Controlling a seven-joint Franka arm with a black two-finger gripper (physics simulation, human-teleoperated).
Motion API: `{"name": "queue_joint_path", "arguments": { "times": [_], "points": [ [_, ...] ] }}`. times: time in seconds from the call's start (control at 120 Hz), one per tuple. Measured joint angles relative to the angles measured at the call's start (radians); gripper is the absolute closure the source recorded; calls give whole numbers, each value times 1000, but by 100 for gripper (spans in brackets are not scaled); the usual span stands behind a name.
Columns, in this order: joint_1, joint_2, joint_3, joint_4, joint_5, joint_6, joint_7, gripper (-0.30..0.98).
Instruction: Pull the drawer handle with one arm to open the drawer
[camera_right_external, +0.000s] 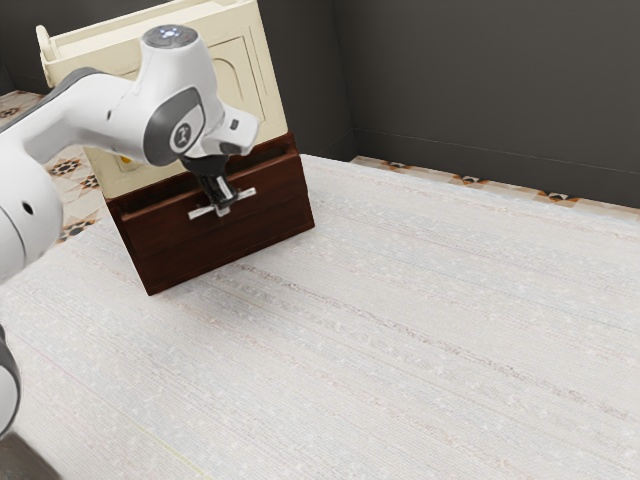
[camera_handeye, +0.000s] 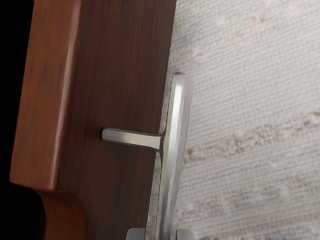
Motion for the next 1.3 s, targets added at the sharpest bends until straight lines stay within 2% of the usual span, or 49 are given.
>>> {"name": "queue_joint_path", "arguments": {
  "times": [0.85,1.3],
  "points": [
    [-5,-162,-77,-212,2,0,-36,79],
    [-5,-250,-118,-314,-17,0,-59,79]
  ]
}}
